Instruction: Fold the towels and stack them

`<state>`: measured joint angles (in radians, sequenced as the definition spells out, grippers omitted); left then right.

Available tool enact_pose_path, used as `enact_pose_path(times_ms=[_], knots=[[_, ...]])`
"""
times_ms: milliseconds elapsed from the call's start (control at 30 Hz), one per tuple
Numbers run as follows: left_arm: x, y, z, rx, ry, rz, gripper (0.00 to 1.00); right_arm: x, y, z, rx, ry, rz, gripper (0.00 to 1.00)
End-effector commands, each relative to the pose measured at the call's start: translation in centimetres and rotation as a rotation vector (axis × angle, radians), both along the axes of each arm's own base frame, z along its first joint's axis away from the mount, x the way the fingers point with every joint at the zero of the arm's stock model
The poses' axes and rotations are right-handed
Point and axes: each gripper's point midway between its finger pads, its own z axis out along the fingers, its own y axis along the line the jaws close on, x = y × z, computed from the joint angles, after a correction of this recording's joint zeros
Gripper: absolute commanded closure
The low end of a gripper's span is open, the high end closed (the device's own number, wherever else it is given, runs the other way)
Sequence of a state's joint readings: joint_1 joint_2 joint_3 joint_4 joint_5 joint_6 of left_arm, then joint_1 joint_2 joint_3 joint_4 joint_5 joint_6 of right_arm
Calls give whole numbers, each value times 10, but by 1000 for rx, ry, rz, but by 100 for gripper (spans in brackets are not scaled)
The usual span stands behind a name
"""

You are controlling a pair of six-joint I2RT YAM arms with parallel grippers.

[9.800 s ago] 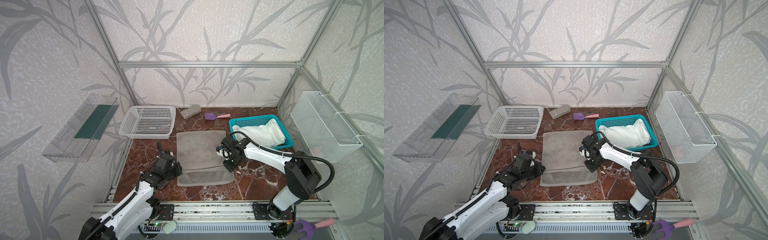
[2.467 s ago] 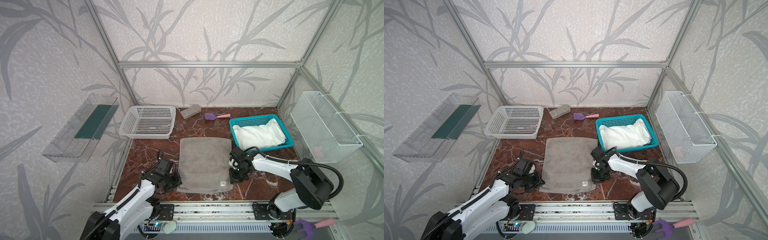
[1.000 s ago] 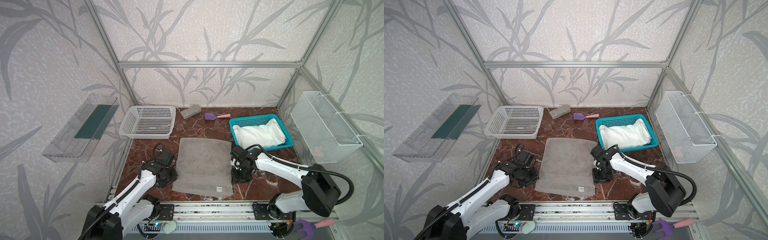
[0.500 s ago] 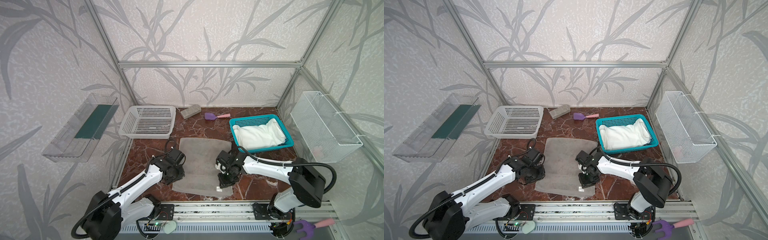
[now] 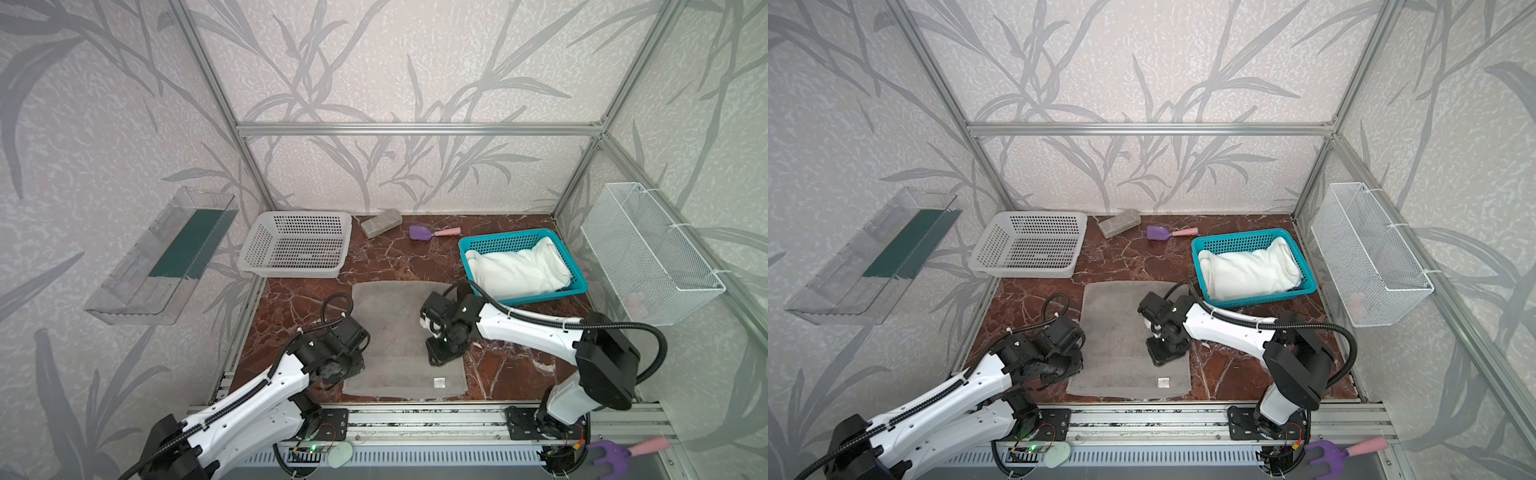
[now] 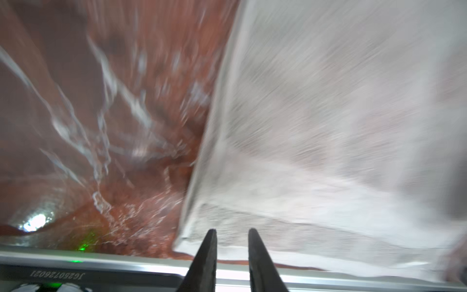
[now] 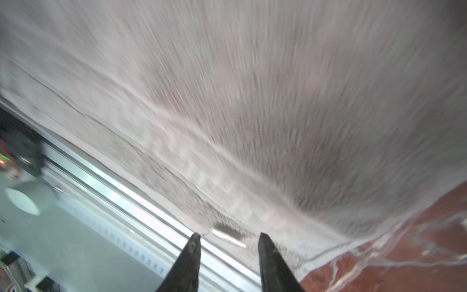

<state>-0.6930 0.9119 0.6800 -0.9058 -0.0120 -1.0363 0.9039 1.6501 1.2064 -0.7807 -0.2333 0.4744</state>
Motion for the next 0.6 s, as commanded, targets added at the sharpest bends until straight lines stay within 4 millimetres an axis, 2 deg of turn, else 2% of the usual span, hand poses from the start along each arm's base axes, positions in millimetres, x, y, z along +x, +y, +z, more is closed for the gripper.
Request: enact_pose_path(times_ms=[0,100,233,300,400,567], knots=[[55,-5,42,79,-169,-82,71,51,0,6,-50,-97,29,60],[96,-32,51,3,-203,-152,71,87,1,-5,-57,-137,-17,60],[138,-70,45,-71,-240,-222,71,126,-12,-28,-6,-67,-142,60],[159,-88,33,-93,-234,-255,72,146,-22,-37,13,-54,-197,60],[179,-102,5,-67,-157,-288,73,167,-36,-44,11,-50,-246,60],[196,-102,-38,-23,-60,-293,72,186,-54,-55,-38,-63,-286,60]])
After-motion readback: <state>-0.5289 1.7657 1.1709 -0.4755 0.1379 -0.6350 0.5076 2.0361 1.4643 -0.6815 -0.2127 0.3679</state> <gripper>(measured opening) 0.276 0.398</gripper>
